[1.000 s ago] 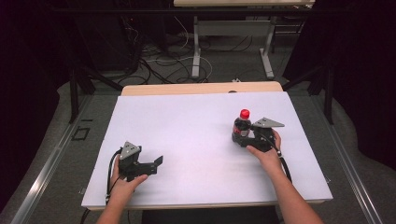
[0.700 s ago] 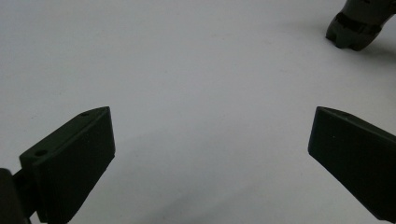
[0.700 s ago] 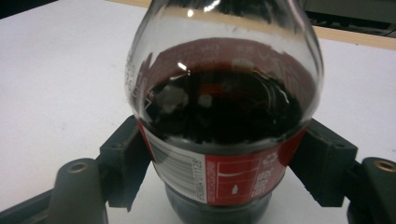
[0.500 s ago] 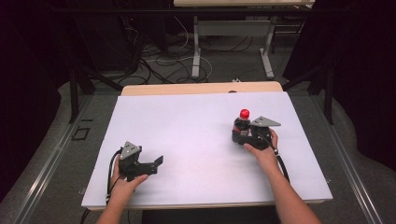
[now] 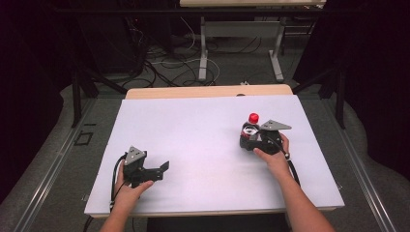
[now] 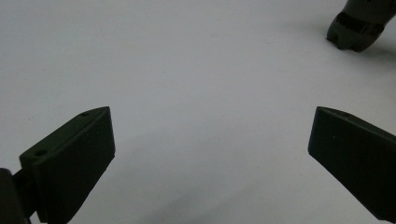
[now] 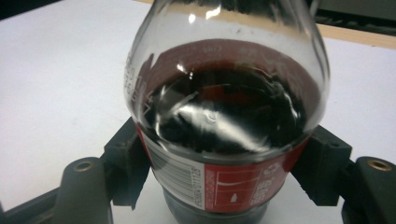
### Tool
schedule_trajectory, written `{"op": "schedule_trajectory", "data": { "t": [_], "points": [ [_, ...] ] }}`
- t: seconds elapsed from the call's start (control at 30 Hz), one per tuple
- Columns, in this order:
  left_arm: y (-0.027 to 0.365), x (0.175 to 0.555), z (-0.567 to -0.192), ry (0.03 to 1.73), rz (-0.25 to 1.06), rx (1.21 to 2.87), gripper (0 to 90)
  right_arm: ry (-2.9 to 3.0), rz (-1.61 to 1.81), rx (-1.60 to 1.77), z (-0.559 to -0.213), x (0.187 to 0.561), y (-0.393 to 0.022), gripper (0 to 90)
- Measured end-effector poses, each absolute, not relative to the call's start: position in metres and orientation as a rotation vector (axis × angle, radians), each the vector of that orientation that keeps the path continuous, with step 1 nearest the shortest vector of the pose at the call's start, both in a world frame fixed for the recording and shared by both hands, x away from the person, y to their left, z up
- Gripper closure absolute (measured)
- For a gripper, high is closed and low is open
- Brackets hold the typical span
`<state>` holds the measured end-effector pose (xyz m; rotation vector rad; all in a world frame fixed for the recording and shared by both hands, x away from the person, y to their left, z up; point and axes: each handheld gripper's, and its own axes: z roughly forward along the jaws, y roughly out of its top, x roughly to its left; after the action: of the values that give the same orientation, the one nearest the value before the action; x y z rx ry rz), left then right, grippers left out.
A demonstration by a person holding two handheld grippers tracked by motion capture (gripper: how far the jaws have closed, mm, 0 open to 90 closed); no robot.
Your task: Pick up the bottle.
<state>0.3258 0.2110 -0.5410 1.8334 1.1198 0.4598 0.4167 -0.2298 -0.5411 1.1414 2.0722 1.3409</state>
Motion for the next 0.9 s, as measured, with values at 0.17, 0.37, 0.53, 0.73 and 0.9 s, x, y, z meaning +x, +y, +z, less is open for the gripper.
{"op": "schedule_trajectory", "data": {
  "t": [0.17, 0.37, 0.53, 0.73, 0.9],
  "points": [
    [0.21, 0.325, -0.54, 1.12, 0.462, 1.826, 1.4, 2.135, 1.331, 1.056, -0.536, 0.405, -0.221, 28.9],
    [0.209, 0.325, -0.538, 1.092, 0.483, 1.848, 2.5, 2.205, 1.392, 0.968, -0.521, 0.384, -0.211, 28.8],
    [0.204, 0.323, -0.533, 1.068, 0.466, 1.861, 2.7, 2.259, 1.387, 0.872, -0.512, 0.369, -0.202, 28.7],
    [0.196, 0.32, -0.525, 1.007, 0.449, 1.863, 3.6, 2.337, 1.444, 0.765, -0.506, 0.342, -0.192, 28.7],
    [0.185, 0.317, -0.511, 0.924, 0.423, 1.873, 6.3, 2.38, 1.482, 0.672, -0.506, 0.329, -0.185, 28.7]
  ]
}}
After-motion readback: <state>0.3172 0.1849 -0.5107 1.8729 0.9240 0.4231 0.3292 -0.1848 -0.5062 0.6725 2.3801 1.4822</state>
